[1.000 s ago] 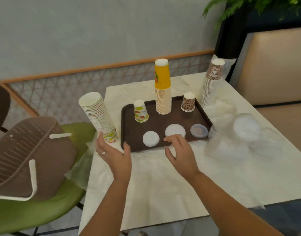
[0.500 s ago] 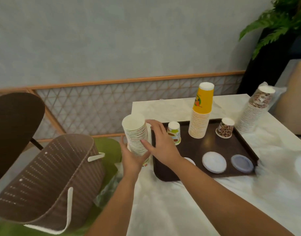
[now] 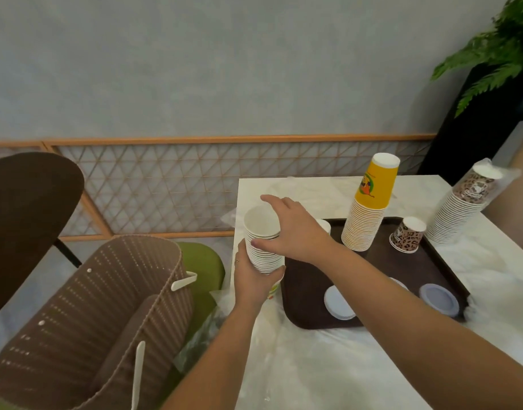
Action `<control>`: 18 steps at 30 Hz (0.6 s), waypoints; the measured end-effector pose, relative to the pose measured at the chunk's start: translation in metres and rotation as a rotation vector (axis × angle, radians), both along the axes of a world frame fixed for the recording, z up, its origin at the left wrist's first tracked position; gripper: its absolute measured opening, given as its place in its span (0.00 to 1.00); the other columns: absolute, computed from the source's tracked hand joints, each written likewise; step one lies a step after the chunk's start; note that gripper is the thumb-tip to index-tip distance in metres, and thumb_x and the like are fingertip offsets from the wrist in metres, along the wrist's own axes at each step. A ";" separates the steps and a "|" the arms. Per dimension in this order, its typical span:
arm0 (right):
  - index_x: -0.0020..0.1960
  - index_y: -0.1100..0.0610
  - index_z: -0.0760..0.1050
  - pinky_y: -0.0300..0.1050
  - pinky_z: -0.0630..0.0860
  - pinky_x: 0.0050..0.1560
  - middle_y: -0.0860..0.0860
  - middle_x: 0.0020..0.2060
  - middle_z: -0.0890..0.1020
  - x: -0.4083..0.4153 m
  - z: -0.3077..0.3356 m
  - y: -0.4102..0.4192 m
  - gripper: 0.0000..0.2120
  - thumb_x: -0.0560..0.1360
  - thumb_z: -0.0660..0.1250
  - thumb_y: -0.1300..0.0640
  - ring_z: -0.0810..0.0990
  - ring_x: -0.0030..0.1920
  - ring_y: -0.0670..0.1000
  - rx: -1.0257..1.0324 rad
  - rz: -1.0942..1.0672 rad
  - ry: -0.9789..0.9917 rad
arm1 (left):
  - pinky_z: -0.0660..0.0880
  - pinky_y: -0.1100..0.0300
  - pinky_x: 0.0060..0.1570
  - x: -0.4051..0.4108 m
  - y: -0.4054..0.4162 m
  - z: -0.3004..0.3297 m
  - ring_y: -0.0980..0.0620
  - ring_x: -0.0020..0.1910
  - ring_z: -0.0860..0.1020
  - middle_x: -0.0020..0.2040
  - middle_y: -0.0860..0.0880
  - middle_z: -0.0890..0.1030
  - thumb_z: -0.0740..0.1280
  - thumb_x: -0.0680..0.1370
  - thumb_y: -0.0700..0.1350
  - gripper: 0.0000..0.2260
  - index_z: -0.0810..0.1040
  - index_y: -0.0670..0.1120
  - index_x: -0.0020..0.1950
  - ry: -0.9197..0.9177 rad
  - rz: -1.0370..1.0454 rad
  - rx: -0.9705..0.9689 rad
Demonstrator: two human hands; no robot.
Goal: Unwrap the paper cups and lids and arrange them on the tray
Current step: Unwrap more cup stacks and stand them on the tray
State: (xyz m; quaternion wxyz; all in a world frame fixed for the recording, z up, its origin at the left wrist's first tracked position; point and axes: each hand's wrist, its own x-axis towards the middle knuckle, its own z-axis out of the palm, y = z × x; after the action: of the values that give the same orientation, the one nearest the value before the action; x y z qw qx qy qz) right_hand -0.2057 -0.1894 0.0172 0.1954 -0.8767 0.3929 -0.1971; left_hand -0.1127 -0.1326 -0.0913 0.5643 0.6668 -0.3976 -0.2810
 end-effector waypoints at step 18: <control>0.65 0.47 0.66 0.49 0.79 0.52 0.53 0.57 0.77 -0.064 0.076 -0.076 0.24 0.73 0.69 0.62 0.79 0.55 0.52 0.567 0.096 -0.472 | 0.74 0.55 0.51 0.006 -0.039 0.036 0.52 0.55 0.76 0.55 0.52 0.77 0.78 0.63 0.36 0.33 0.67 0.50 0.63 0.085 -0.018 -0.003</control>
State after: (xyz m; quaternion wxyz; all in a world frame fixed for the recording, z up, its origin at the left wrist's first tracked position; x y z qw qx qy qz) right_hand -0.2697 -0.2649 0.0931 0.5247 -0.7356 0.3344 -0.2679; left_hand -0.1068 -0.1720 -0.0552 0.5793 0.6497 -0.3797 -0.3135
